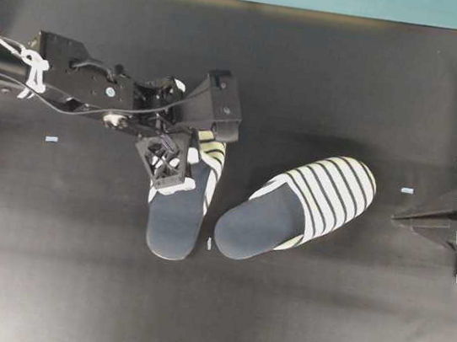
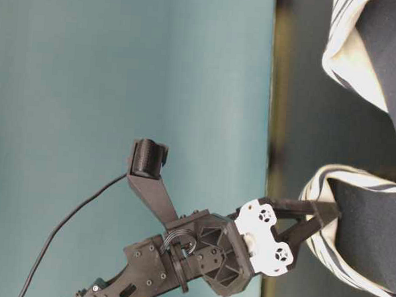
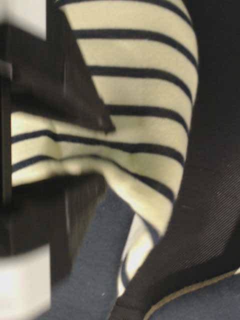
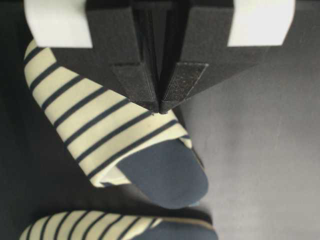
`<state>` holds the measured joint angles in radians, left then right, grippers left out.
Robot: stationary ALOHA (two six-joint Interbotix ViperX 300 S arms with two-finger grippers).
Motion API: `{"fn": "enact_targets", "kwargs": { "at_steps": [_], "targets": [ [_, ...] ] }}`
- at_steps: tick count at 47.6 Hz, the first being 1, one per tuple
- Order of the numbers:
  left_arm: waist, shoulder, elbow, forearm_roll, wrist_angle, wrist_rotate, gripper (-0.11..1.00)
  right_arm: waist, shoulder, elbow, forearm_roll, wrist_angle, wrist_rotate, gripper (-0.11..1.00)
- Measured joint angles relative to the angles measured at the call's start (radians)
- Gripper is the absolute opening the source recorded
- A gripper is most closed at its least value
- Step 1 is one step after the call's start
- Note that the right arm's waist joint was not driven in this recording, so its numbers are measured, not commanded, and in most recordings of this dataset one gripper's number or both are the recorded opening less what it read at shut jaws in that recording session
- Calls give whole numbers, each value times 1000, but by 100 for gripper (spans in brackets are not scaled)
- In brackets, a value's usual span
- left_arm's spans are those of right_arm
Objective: Arrange the slippers with the left arm.
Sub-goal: 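Move the left gripper over and grasp the right slipper's striped upper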
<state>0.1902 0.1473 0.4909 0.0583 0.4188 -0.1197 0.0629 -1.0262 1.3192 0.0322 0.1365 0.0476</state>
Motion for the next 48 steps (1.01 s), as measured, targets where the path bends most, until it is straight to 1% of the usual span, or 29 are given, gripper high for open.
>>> {"fn": "enact_targets", "kwargs": {
  "at_steps": [4, 7, 9, 14, 18, 21, 26, 29, 32, 37, 39, 42, 48],
  "targets": [
    [0, 0, -2, 0, -3, 3, 75, 0, -3, 0, 0, -5, 0, 0],
    [-2, -2, -2, 0, -5, 17, 86, -2, -8, 0, 0, -9, 0, 0],
    [-2, -6, -2, -2, -5, 38, 87, -2, -12, 0, 0, -11, 0, 0],
    [-15, -31, -12, 0, 2, 97, 84, -2, -21, 0, 0, -12, 0, 0],
    [-43, -58, -43, -2, -3, 170, 85, -2, -25, 0, 0, -12, 0, 0],
    [-69, -69, -71, 0, -21, 238, 85, -2, -25, 0, -2, -12, 0, 0],
    [-104, -63, -117, 0, -94, 397, 85, -2, -25, 0, 0, -18, 0, 0],
    [-112, -41, -144, 0, -141, 532, 85, -2, -26, 0, 0, -23, 0, 0],
    [-114, -15, -173, -2, -169, 653, 85, 0, -26, 0, -2, -25, 0, 0],
    [-112, 44, -229, 0, -179, 821, 84, 0, -26, 0, 0, -26, -2, 0],
    [-112, 72, -252, 0, -181, 876, 84, 0, -25, 0, 0, -25, 0, 0],
    [-118, 121, -285, 0, -181, 927, 84, -2, -25, 0, 0, -25, 0, 0],
    [-129, 206, -357, 0, -173, 942, 84, -2, -26, 0, 0, -26, 0, 0]
  ]
}}
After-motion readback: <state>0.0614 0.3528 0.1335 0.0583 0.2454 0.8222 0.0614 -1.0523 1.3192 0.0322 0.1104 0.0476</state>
